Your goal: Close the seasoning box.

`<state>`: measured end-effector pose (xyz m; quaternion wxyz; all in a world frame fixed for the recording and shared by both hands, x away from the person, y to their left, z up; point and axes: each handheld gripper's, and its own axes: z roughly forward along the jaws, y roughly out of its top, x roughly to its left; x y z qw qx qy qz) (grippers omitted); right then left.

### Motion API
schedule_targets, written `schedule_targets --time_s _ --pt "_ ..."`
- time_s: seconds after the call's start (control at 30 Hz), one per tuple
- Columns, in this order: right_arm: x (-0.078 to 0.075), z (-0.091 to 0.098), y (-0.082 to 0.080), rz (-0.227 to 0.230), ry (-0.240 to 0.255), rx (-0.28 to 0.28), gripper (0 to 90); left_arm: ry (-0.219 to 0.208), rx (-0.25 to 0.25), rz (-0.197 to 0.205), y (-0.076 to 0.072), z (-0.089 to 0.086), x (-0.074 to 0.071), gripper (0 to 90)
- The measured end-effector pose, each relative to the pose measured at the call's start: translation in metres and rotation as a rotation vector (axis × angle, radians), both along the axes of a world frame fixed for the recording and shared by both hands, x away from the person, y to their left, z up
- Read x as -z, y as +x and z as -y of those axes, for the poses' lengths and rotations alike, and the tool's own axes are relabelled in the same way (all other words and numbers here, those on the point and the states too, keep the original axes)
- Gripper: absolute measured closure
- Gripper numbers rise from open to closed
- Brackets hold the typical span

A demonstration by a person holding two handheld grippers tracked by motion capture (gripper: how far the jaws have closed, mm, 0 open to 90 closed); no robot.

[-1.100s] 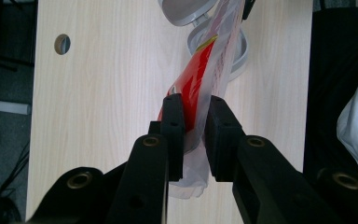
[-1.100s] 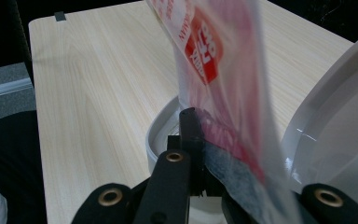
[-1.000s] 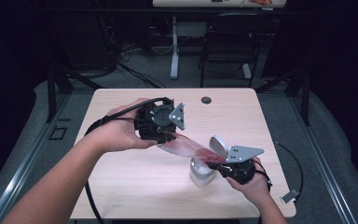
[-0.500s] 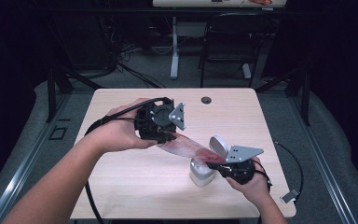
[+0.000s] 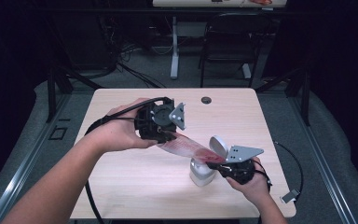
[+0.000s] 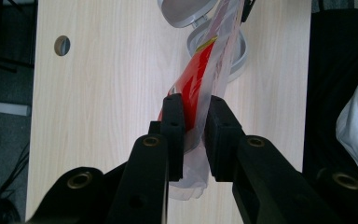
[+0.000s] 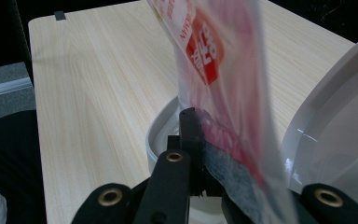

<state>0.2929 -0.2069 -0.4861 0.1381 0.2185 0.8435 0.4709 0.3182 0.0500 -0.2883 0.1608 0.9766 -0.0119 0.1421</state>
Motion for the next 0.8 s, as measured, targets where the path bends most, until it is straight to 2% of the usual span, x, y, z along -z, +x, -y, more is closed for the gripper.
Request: schedule_targets --time_s 0.8 --pt "-0.0021 0.0032 -0.0007 0.006 0.010 0.008 90.0 -0.003 0.012 0.014 -0.0018 0.0051 -0.0051 79.3"
